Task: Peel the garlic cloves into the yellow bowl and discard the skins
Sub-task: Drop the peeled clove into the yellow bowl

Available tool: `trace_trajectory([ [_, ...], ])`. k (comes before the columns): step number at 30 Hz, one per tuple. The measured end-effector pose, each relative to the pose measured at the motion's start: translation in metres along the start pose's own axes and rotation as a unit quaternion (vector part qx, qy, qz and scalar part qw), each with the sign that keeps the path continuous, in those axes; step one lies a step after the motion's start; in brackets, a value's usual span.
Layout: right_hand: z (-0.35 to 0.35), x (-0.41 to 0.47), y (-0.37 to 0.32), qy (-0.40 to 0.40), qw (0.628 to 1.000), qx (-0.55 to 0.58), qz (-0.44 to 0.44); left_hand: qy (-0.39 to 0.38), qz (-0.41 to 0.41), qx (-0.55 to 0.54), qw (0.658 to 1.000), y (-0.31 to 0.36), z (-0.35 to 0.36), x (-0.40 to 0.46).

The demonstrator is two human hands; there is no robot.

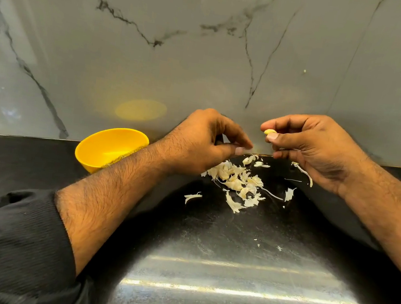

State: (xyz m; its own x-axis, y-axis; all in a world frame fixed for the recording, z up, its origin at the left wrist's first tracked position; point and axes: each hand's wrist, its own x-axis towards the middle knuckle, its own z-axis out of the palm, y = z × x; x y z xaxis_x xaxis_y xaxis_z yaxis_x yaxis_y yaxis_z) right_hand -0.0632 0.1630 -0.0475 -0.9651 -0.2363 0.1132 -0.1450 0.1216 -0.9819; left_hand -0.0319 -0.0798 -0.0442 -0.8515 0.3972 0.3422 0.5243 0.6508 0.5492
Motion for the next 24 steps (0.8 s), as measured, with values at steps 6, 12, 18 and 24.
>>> trace_trajectory([
  [6, 0.002, -0.004, -0.002, -0.043, 0.999, -0.003, -0.002, 0.038, 0.0, 0.018, 0.999, 0.001, -0.011, -0.002],
  [12, 0.004, -0.004, -0.001, -0.048, 0.999, -0.007, -0.018, 0.042, 0.002, 0.045, 0.998, 0.001, -0.016, -0.002],
  [18, 0.003, -0.002, -0.002, -0.034, 0.999, -0.025, -0.034, 0.037, -0.001, 0.075, 0.996, 0.001, -0.042, -0.009],
  [24, 0.008, -0.005, 0.0, -0.039, 0.994, -0.091, -0.051, 0.043, -0.015, 0.017, 0.999, -0.016, -0.088, -0.031],
])
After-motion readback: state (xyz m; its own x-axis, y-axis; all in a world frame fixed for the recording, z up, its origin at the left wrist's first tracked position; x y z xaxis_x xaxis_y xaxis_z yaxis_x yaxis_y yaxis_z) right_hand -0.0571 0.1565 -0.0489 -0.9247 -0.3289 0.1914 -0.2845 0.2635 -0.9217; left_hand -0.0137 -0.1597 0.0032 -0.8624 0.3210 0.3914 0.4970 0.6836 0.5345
